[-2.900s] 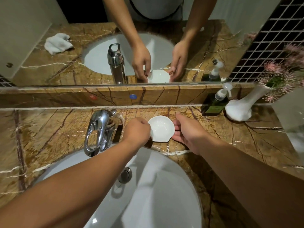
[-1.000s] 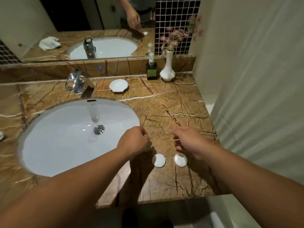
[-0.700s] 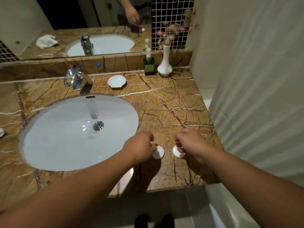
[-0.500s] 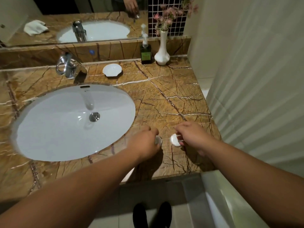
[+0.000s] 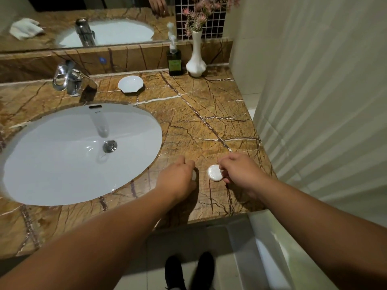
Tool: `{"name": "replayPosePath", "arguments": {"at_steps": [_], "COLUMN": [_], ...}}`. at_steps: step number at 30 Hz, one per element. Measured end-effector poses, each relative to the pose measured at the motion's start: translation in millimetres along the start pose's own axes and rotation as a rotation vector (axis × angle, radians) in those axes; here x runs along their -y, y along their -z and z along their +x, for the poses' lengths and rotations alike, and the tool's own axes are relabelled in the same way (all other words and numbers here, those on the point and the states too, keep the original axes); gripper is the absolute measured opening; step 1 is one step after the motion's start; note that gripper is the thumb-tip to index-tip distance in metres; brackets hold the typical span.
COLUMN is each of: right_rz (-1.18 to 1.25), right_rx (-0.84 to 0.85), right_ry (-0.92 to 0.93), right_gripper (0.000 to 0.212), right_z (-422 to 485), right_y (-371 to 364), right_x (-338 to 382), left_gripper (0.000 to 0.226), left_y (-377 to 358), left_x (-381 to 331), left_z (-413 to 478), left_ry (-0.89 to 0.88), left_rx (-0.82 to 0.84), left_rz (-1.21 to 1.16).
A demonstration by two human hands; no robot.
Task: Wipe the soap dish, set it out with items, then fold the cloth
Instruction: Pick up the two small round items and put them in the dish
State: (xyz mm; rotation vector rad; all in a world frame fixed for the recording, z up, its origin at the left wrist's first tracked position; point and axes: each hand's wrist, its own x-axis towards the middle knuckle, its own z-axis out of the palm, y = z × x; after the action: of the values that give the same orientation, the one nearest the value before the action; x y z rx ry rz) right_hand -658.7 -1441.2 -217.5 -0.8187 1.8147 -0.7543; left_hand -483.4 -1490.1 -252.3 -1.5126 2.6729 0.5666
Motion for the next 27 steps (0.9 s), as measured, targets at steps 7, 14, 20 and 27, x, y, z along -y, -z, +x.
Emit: {"name": "replayPosePath", "arguments": {"at_steps": [7,14,20,27], "right_rz": [-0.465,-0.8,-0.88,-0.981], "right_rx": [-0.053,-0.026,-0.004,-0.018], "right_ry": [0.206,0.281,0.31,0.392], "right_gripper": [0.02,0.056,0.058,0.045], "right_z": [7,17,24,27], "right_y": [2,-11,-14,-19], "right_x": [-8,-14,-16,-20], "left_gripper": [0.044,0.043,0.044,0.046], "left_y": [25,34,33,30], "left_x": [12,25,28,32], "left_z": [-13,-24,-25,-21], "left_ry": [-0.01,0.021,0.046,0.055], "left_rx": [-0.185,-0.204,-0.199,-0.187], "left_rz": [-0.175,-0.195,-0.197,-0.191]}}
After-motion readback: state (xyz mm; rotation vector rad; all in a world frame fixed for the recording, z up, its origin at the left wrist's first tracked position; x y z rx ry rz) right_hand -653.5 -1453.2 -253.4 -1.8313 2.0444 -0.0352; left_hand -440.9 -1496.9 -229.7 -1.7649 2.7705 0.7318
